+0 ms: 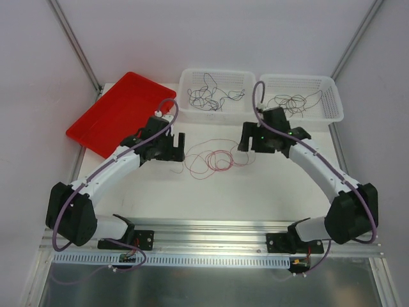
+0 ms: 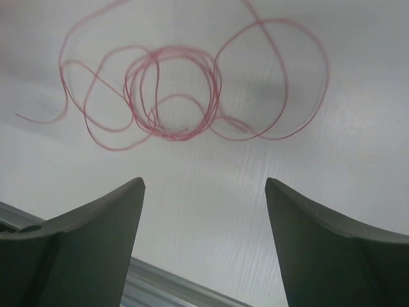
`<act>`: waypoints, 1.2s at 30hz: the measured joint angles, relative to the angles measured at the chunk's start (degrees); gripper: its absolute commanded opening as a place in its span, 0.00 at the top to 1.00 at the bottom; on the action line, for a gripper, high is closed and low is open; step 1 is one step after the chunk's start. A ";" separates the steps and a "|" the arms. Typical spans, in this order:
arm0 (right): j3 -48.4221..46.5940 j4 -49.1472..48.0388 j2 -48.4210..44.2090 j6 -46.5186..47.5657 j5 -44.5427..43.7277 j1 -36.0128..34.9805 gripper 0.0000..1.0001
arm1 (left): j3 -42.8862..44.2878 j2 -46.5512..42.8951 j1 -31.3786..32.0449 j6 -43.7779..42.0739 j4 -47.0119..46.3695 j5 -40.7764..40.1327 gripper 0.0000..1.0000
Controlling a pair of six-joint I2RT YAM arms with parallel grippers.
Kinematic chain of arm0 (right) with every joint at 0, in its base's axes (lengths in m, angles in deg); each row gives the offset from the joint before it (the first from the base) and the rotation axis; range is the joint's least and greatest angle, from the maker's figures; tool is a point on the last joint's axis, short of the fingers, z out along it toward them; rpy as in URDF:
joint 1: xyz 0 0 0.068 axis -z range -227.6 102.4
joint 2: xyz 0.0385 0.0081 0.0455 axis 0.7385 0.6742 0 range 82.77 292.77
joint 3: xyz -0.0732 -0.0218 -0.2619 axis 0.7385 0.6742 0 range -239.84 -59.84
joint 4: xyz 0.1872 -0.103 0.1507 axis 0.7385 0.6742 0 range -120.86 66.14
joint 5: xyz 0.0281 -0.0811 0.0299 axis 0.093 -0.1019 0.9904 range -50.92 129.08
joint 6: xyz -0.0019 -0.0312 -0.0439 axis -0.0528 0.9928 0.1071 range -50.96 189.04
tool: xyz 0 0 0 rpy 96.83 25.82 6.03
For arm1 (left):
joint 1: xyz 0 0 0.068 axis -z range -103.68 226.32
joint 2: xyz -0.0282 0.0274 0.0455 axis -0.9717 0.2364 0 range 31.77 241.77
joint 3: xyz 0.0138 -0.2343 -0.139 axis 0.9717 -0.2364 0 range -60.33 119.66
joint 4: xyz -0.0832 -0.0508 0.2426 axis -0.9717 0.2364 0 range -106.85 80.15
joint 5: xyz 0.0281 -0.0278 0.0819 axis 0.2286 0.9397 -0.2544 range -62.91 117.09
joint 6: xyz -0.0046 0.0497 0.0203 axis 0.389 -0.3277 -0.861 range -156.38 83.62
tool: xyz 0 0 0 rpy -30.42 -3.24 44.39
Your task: Untangle the cables
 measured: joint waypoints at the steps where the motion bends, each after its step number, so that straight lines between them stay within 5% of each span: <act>1: 1.62 -0.04 0.85 -0.68 -0.39 -2.16 0.20 | -0.48 -0.02 0.39 1.22 -0.11 0.07 0.08; 13: -1.68 -5.16 20.79 -5.35 -7.93 -17.68 0.27 | -16.59 -10.03 7.78 16.22 0.42 0.37 0.07; 20: -5.86 -7.13 30.56 -6.01 -9.90 -20.02 0.53 | -17.57 -12.02 7.80 19.71 0.70 0.17 0.08; 26: -2.64 -7.43 28.61 -5.57 -10.23 -20.04 0.80 | -12.37 -7.82 7.80 19.45 1.55 -0.59 0.08; 36: 12.22 -1.01 14.51 -0.02 -6.45 -20.15 0.86 | 1.81 5.33 7.80 16.22 1.33 -2.34 0.10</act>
